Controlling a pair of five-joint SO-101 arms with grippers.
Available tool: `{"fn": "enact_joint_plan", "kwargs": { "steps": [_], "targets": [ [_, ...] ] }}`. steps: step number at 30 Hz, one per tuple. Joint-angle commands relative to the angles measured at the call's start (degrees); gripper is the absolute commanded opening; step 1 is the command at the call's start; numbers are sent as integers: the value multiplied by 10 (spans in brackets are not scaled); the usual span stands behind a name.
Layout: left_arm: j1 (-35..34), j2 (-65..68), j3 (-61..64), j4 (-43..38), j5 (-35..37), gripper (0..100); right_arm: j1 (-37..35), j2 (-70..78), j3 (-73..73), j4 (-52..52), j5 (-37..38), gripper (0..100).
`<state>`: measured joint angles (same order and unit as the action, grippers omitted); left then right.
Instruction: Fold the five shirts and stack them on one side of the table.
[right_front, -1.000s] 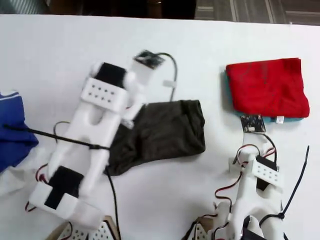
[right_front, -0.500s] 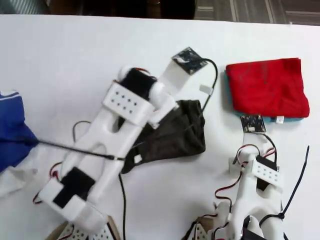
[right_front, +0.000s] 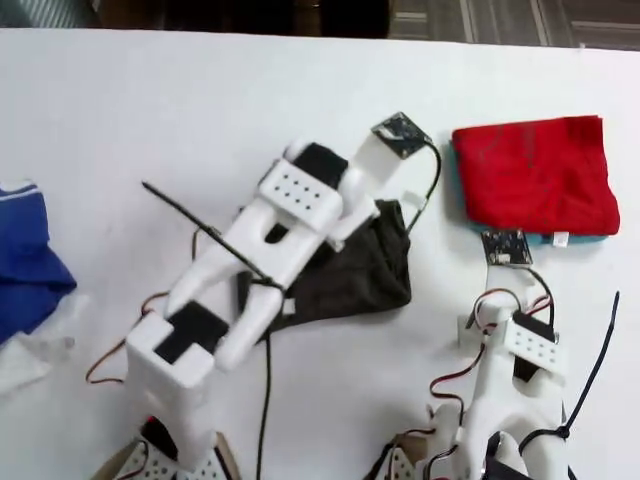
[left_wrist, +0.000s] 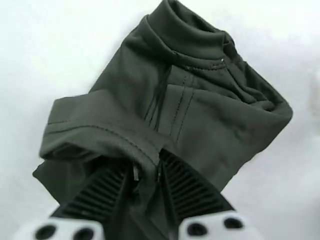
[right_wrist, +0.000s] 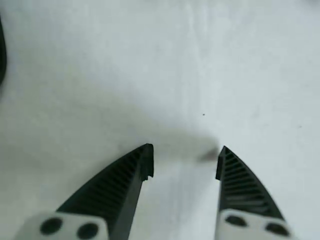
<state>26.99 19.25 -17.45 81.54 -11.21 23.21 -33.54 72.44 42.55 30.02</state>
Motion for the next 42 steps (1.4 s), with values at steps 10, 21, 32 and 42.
{"fn": "enact_joint_plan", "kwargs": {
  "steps": [10,21,32,42],
  "targets": [
    [42,84,-236,113,-2,25,3,-19,-3,-7,-1,211],
    [31,167,-381,185,-6,268,3,-19,-3,-7,-1,211],
    [-84,196,-357,181,-8,35,3,-19,-3,-7,-1,211],
    [-69,219,-301,203,-3,27,3,-19,-3,-7,-1,211]
  ]
}}
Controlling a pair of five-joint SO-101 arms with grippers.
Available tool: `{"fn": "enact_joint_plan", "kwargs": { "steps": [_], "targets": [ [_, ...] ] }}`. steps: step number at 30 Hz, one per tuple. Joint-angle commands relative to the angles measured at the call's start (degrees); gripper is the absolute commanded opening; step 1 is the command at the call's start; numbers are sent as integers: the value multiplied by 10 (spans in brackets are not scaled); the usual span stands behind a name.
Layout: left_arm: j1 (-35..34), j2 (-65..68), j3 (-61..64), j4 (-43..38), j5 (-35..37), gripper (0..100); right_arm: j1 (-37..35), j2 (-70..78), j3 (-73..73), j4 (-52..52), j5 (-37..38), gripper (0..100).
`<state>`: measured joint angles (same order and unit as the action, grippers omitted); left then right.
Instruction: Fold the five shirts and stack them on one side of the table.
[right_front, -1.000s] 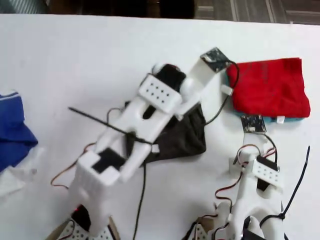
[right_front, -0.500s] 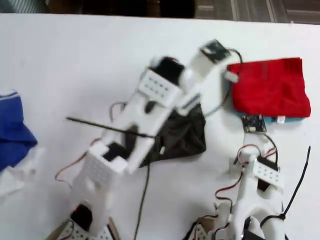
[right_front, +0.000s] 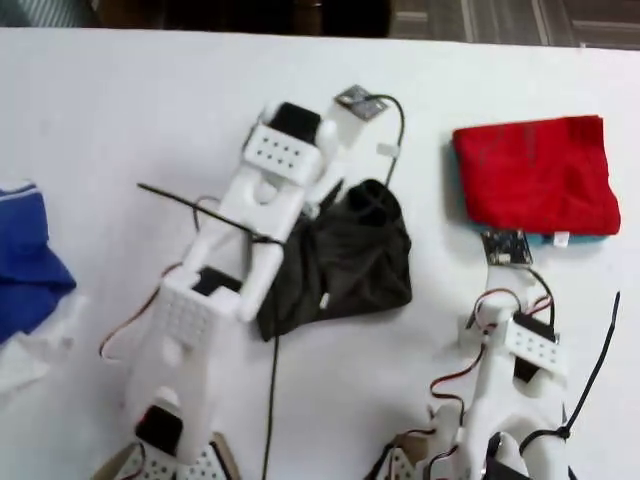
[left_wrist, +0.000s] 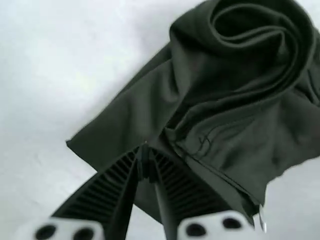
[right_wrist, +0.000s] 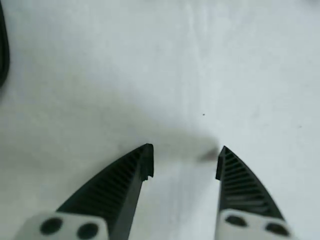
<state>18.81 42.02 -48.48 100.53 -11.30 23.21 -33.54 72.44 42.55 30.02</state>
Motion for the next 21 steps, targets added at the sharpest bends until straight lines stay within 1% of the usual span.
{"fn": "enact_joint_plan", "kwargs": {
  "steps": [1,6,12,16,21],
  "targets": [
    [12,-9,23,11,-1,27,3,-19,-3,-7,-1,211],
    [5,-9,73,0,24,27,3,-19,-3,-7,-1,211],
    [32,-9,79,3,56,27,3,-19,-3,-7,-1,211],
    [34,-6,82,-14,77,27,3,-19,-3,-7,-1,211],
    [34,-3,82,-25,83,27,3,-19,-3,-7,-1,211]
  ]
}}
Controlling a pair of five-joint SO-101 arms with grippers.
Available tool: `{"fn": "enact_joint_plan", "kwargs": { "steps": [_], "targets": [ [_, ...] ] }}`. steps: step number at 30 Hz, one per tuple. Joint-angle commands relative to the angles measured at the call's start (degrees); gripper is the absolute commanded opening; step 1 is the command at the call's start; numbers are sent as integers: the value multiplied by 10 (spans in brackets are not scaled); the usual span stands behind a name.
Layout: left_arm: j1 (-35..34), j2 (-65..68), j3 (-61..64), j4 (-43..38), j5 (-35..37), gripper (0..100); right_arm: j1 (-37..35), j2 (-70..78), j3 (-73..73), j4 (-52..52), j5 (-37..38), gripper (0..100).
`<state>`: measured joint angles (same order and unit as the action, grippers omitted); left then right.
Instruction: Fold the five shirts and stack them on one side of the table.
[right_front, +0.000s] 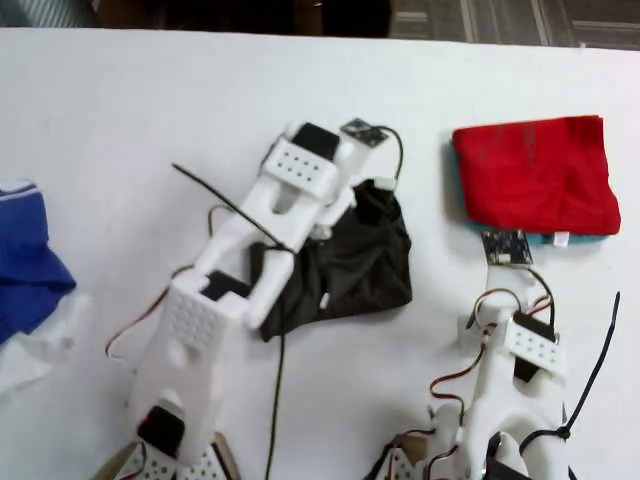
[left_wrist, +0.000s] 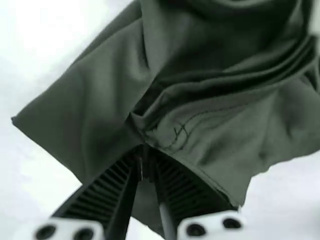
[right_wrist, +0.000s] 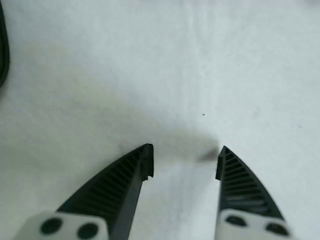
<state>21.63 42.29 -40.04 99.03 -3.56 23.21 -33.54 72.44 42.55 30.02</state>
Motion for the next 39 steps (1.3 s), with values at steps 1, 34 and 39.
{"fn": "enact_joint_plan", "kwargs": {
  "steps": [1,34,39],
  "targets": [
    [5,-5,-1,-15,5,27,3,-19,-3,-7,-1,211],
    [54,-139,98,-53,1,27,91,-19,-5,-55,-131,211],
    [-13,-122,109,-53,28,26,91,-19,-5,-55,-131,211]
  ]
}}
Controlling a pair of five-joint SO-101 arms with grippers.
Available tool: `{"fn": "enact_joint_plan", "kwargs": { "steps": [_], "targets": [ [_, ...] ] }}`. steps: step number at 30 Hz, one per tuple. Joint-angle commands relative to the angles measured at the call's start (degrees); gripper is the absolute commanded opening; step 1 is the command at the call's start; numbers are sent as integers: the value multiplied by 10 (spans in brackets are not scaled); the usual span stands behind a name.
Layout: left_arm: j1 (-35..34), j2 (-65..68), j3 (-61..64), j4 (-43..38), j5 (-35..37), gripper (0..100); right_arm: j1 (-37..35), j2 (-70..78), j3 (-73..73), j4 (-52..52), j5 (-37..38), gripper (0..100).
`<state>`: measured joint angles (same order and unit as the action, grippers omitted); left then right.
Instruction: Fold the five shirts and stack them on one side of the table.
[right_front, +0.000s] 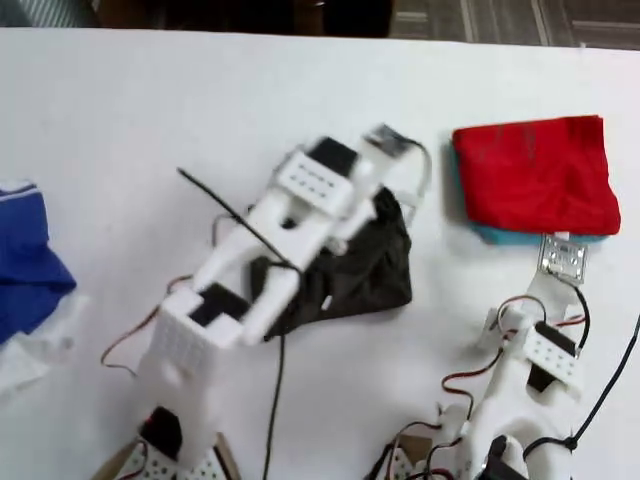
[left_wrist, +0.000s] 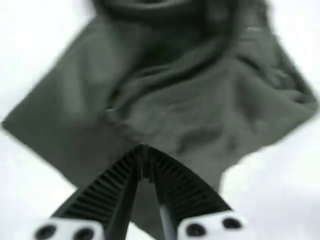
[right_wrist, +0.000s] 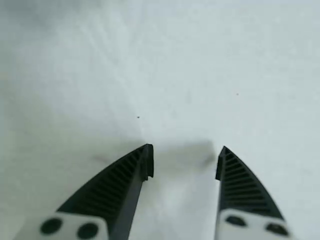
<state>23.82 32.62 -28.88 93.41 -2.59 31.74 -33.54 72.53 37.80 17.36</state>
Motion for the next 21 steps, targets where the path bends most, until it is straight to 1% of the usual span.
{"fn": "enact_joint_plan", "kwargs": {
  "steps": [1,5,10,14,16,21],
  "targets": [
    [-42,-18,2,3,24,26,6,-19,-6,-7,-4,211],
    [-42,16,6,-4,26,26,5,-19,-6,-7,-4,211],
    [-19,50,9,-34,25,26,5,-19,-6,-7,-4,211],
    [1,68,5,-39,27,26,5,-19,-6,-7,-4,211],
    [12,64,-15,-26,27,26,5,-19,-6,-8,-5,211],
    [52,47,-83,40,28,26,5,-19,-6,-14,-8,211]
  ]
}}
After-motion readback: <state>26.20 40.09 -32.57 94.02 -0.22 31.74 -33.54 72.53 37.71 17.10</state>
